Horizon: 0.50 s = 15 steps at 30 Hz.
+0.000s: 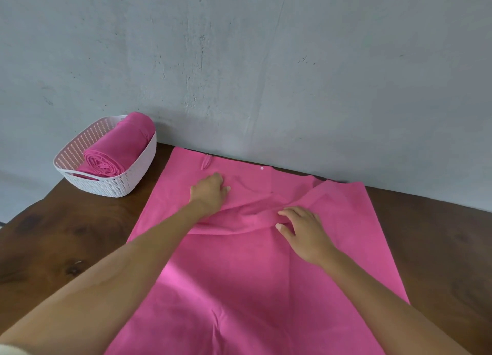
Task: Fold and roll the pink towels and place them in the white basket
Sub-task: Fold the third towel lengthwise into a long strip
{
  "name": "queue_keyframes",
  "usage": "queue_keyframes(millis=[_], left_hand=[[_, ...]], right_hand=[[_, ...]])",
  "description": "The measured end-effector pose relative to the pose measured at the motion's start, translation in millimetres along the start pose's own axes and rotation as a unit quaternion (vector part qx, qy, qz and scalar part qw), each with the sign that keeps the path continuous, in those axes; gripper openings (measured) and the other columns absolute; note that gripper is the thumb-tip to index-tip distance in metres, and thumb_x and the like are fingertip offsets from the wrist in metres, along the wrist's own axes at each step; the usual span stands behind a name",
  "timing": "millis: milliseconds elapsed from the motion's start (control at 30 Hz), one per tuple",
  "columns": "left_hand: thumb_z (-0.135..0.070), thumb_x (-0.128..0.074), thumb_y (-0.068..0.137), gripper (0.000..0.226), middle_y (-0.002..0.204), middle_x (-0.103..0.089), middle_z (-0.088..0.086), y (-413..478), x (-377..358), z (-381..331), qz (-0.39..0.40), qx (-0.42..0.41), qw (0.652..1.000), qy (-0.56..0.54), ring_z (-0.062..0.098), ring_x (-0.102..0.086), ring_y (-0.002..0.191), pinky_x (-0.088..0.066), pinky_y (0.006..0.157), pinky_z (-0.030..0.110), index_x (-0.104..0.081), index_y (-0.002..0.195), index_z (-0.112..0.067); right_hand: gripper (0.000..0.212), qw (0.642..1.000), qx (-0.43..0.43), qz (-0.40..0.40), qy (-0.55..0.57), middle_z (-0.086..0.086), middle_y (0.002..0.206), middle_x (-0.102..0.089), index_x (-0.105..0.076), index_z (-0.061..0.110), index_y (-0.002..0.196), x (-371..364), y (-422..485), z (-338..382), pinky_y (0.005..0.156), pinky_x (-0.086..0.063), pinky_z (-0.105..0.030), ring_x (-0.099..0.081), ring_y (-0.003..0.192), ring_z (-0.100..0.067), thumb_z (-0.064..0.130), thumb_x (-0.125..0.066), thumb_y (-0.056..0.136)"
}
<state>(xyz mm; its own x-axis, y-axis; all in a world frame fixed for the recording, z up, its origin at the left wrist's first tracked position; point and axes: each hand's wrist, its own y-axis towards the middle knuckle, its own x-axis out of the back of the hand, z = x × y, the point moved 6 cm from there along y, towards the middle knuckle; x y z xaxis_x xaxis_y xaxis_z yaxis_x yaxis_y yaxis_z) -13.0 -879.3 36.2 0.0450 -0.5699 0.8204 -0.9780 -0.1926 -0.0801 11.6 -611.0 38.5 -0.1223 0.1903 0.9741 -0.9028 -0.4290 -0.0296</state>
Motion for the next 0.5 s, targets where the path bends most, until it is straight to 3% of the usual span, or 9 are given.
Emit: queue_keyframes(millis=[167,267,400,500], left_hand=[[-0.021,-0.064,0.099,0.027,0.071,-0.048,0.006,7.2,48.2,30.4,-0.086,-0.008,0.985,-0.146,0.027,-0.045,0.066,-0.033,0.059,0.038,-0.042,0.088,-0.009],[-0.02,-0.07,0.095,0.028,0.069,-0.045,0.004,10.7,66.3,41.9,-0.11,-0.004,0.981,-0.158,0.02,-0.039,0.063,-0.033,0.058,0.036,-0.046,0.088,-0.007],[-0.021,-0.074,0.092,0.024,0.078,-0.06,0.011,11.2,74.4,58.5,-0.111,0.02,0.98,-0.162,0.022,-0.054,0.072,-0.045,0.068,0.037,-0.054,0.097,-0.008],[-0.019,-0.076,0.09,0.033,0.062,-0.049,0.008,10.5,70.8,75.7,-0.106,0.032,0.984,-0.137,0.021,-0.044,0.059,-0.036,0.057,0.036,-0.048,0.074,-0.011]], right_hand=[[0.043,1.0,0.023,-0.006,-0.01,0.006,0.142,-0.053,-0.052,0.026,0.141,11.5,19.8,10.9,0.115,-0.025,-0.036,-0.043,0.136,-0.016,0.045,-0.045,0.104],[0.042,1.0,0.024,0.0,0.005,0.003,0.145,-0.053,-0.051,0.026,0.142,20.7,38.4,20.9,0.117,-0.024,-0.039,-0.04,0.141,-0.019,0.044,-0.046,0.104],[0.041,0.998,0.038,-0.024,0.049,0.001,0.141,-0.057,-0.055,0.022,0.137,40.0,71.6,38.3,0.115,-0.031,-0.046,-0.048,0.135,-0.023,0.043,-0.051,0.102],[0.038,0.994,0.05,-0.045,0.081,0.001,0.136,-0.061,-0.059,0.02,0.133,52.9,99.3,55.6,0.11,-0.039,-0.045,-0.055,0.127,-0.019,0.04,-0.055,0.102]])
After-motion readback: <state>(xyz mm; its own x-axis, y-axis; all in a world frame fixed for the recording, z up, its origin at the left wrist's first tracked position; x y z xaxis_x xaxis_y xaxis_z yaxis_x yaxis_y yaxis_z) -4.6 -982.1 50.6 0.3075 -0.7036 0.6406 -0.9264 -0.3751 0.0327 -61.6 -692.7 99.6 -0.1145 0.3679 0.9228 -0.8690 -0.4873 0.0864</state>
